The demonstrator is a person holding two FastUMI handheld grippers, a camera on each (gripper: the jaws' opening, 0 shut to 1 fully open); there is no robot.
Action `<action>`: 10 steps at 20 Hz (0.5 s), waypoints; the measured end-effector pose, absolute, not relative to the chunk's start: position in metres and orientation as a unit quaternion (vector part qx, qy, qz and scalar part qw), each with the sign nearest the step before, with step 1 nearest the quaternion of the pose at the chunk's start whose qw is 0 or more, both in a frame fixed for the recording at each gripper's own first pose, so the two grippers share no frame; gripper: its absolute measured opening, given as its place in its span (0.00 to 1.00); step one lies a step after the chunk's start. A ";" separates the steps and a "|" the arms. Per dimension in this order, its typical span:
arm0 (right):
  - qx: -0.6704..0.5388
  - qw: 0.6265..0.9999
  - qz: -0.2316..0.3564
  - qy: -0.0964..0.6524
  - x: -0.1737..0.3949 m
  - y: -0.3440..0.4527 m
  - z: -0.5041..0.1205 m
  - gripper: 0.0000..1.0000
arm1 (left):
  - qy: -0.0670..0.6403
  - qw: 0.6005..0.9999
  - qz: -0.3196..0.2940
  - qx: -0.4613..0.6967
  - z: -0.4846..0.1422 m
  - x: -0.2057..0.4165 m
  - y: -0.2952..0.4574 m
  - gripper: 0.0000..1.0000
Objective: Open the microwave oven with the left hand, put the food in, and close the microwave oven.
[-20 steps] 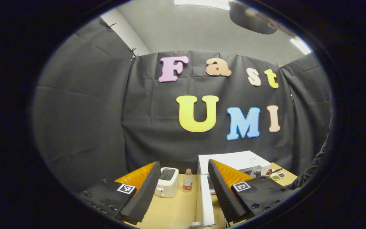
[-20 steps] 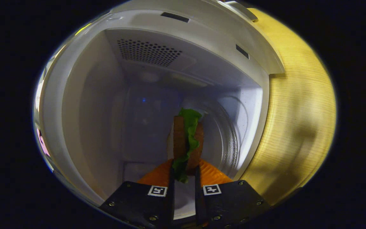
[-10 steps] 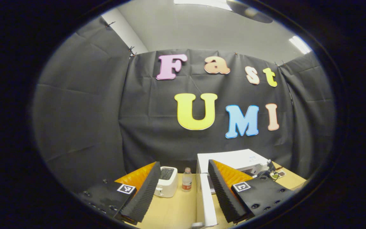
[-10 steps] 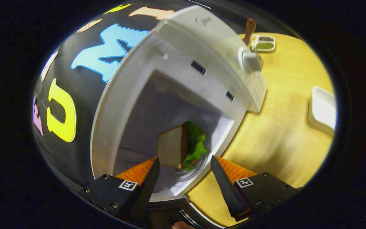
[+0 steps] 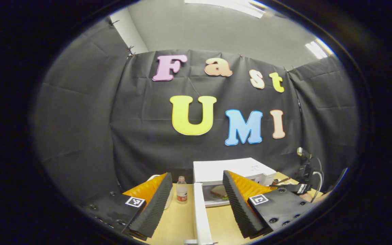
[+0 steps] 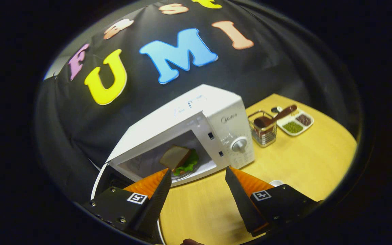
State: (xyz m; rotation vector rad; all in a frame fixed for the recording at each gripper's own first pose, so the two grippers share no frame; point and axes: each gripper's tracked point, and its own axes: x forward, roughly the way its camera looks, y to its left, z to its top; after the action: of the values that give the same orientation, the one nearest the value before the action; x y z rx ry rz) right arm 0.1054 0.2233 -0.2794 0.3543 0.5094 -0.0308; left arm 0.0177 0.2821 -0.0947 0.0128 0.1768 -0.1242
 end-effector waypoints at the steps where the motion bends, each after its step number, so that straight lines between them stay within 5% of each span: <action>1: 0.155 0.960 -0.008 0.233 0.096 0.220 -0.256 0.96 | 0.087 0.994 -0.063 0.007 -0.097 0.017 0.280 0.97; 10: 0.071 0.994 0.015 0.080 0.031 0.199 -0.104 0.95 | 0.099 0.991 -0.083 0.035 -0.122 -0.001 0.255 0.95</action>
State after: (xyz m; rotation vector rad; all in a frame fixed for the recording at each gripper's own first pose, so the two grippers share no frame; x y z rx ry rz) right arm 0.0311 0.1992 -0.1039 0.1415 0.1613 0.0307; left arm -0.0006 0.2552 -0.1215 0.0698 0.1995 -0.1664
